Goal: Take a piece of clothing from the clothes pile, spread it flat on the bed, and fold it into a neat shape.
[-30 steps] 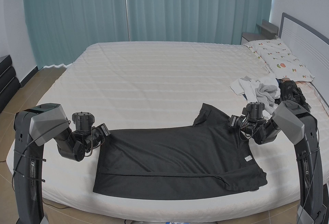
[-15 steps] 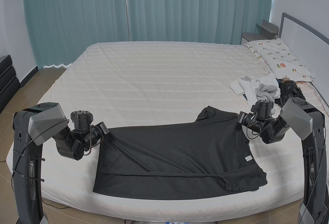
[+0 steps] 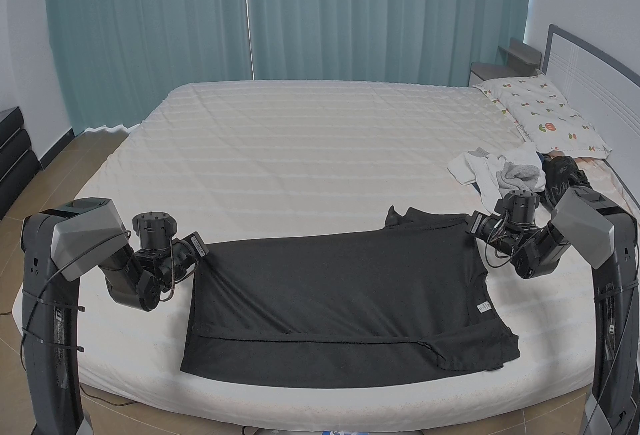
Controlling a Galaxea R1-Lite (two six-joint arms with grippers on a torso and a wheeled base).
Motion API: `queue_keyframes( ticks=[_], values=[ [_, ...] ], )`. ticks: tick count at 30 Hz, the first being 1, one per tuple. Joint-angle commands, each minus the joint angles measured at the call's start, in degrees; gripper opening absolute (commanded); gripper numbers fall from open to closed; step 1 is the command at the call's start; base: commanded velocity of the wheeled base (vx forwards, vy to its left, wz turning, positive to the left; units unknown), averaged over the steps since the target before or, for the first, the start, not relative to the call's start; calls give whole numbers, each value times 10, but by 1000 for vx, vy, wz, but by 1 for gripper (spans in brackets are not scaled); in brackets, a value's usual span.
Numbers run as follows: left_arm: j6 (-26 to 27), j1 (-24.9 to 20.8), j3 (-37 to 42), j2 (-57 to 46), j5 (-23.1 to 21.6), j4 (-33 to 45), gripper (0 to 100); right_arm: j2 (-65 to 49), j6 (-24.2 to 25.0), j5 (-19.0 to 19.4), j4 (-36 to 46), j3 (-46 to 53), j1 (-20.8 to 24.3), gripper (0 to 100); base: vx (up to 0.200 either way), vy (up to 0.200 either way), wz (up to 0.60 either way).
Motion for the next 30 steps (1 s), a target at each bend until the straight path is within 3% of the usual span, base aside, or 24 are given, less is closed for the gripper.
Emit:
queue_keyframes(
  ticks=[1,12,18,23,30],
  values=[
    [0,-1,2,-4,0,0,0,-10,0,0,0,10,-4,0,0,0,0],
    [1,8,13,-15,0,-2,0,-39,21,6,-29,57,-5,0,0,0,0],
    [2,6,34,-44,0,-2,0,-74,30,28,-34,104,-4,0,0,0,0],
    [57,18,74,-51,-1,-9,0,-101,30,55,-43,164,-6,0,0,0,0],
    [69,14,99,-46,-1,-69,0,-112,30,57,-73,190,-15,0,0,0,0]
  ],
)
